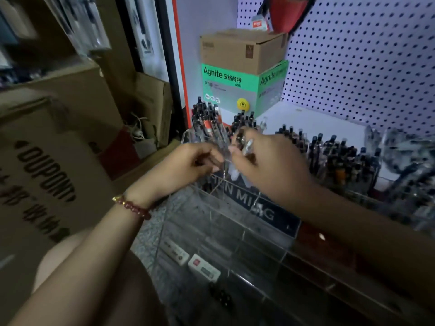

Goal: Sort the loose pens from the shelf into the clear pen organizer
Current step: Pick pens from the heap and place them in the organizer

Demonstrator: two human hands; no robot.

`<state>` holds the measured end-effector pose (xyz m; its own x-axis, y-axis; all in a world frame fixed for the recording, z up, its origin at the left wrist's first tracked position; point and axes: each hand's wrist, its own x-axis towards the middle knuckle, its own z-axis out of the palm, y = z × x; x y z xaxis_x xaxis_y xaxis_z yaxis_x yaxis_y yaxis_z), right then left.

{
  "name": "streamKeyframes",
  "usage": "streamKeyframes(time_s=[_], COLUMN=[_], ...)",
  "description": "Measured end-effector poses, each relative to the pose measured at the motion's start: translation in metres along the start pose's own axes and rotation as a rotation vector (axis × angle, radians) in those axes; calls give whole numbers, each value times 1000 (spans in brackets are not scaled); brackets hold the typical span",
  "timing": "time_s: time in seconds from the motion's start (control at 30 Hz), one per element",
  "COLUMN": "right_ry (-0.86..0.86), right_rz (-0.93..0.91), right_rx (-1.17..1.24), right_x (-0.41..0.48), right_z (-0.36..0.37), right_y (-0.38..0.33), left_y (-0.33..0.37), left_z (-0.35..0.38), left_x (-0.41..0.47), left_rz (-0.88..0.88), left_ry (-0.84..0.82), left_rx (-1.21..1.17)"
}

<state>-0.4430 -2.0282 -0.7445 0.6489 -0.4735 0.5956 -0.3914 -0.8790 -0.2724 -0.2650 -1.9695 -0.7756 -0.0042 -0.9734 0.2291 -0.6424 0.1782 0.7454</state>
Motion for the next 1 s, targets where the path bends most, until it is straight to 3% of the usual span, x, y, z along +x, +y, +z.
streamKeyframes(time_s=[0.1, 0.2, 0.4, 0.5, 0.7, 0.9, 1.0], right_ry=[-80, -240, -327, -371, -477, -551, -672], right_rz=[-93, -2, 216, 293, 441, 391, 376], right_rx=[-52, -90, -13, 31, 337, 167, 12], right_x=[-5, -7, -12, -15, -16, -18, -19], right_z=[15, 29, 52, 59, 58, 54, 51], right_y=[-3, 4, 6, 7, 11, 12, 14], left_y=[0, -1, -5, -11, -11, -16, -18], left_z=[-2, 0, 11, 18, 27, 35, 36], left_x=[-3, -4, -3, -3, -7, -6, -5], left_rz=[-14, -49, -119, -119, -156, -131, -118], left_ry=[-17, -67, -142, -84, 59, 186, 217], left_rx=[16, 10, 123, 226, 219, 342, 335])
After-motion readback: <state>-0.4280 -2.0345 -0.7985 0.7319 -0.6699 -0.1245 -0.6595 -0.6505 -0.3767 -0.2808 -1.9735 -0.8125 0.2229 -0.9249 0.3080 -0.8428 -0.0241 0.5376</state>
